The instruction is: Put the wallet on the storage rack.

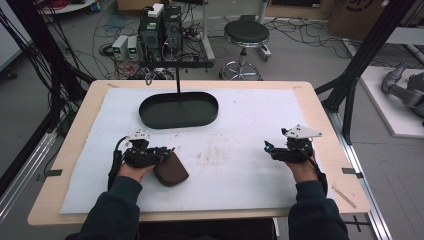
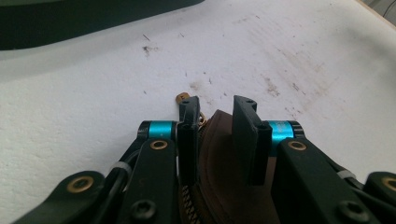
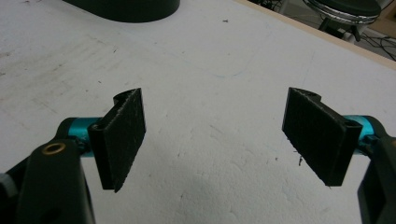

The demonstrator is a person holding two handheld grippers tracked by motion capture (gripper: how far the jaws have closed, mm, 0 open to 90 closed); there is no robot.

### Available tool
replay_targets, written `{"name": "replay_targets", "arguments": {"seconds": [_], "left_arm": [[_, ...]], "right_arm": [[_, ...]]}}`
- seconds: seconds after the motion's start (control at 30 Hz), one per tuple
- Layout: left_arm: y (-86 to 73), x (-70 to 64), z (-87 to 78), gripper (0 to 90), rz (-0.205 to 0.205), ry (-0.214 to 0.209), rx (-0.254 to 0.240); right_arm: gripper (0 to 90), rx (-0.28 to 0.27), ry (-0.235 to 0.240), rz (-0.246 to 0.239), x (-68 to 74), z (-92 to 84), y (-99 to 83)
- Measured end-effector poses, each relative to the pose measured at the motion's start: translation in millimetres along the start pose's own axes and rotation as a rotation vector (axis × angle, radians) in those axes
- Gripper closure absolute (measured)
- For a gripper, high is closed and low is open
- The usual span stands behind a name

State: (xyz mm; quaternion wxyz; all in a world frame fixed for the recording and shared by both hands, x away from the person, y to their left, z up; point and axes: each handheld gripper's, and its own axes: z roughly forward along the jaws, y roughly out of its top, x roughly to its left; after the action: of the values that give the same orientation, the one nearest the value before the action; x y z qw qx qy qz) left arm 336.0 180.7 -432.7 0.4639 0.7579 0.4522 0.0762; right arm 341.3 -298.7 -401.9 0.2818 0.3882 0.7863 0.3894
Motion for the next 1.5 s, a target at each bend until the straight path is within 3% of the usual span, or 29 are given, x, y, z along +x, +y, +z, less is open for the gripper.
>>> {"name": "replay_targets", "arguments": {"seconds": [0.07,0.1,0.13,0.17,0.37,0.63,0.73,0.83,0.9,1.0,1.03,1.07,1.23,1.5], "left_arm": [[0.2,0.1,-1.4,66.7,-0.003,0.006,-0.004],[0.3,-0.2,-3.3,57.1,-0.009,0.01,-0.007],[0.3,-0.7,-5.7,57.1,-0.012,0.02,-0.01],[0.1,-1.4,-8.3,47.7,-0.016,0.026,-0.006],[-8.5,-8.9,-33.8,44.3,-0.013,0.072,0.017],[-27.6,-9.2,-51.0,45.1,-0.016,0.074,0.101],[-35.0,-6.5,-51.4,44.9,-0.034,0.048,0.125],[-35.9,-5.0,-47.4,45.1,-0.059,0.031,0.13],[-35.6,-7.5,-40.0,50.8,-0.067,0.005,0.113],[-31.6,-12.9,-28.5,57.4,-0.088,0.007,0.091],[-29.8,-14.4,-25.7,57.4,-0.08,0.008,0.088],[-26.8,-17.3,-20.9,62.8,-0.067,0.011,0.081],[-14.4,-27.3,-2.2,63.7,-0.03,0.025,0.082],[-3.5,-33.5,19.5,63.6,-0.009,0.03,0.059]], "right_arm": [[21.8,-0.001,0.001,0.001,0.0,0.0,0.0],[21.8,-0.001,0.0,0.003,-0.1,-0.1,-0.2],[21.8,-0.001,0.0,0.003,-0.1,-0.1,-0.2],[21.8,-0.002,0.002,0.0,-0.3,-0.1,-0.6],[21.8,-0.005,-0.005,0.004,-1.7,-3.5,-1.7],[21.8,-0.007,-0.003,0.002,1.1,-2.8,0.3],[21.8,-0.004,-0.004,0.004,0.8,-2.6,-0.1],[21.8,-0.003,-0.003,0.004,0.7,-2.0,-0.2],[21.8,-0.001,-0.003,0.002,1.4,-1.3,0.3],[21.8,-0.001,-0.002,-0.002,2.3,-0.7,1.1],[21.8,-0.001,-0.002,-0.002,2.3,-0.7,1.1],[21.8,-0.002,-0.001,-0.002,1.9,-0.6,1.0],[21.8,0.0,-0.002,0.0,1.1,-1.0,0.4],[21.8,-0.003,-0.003,0.002,-0.1,-1.7,-0.5]]}}
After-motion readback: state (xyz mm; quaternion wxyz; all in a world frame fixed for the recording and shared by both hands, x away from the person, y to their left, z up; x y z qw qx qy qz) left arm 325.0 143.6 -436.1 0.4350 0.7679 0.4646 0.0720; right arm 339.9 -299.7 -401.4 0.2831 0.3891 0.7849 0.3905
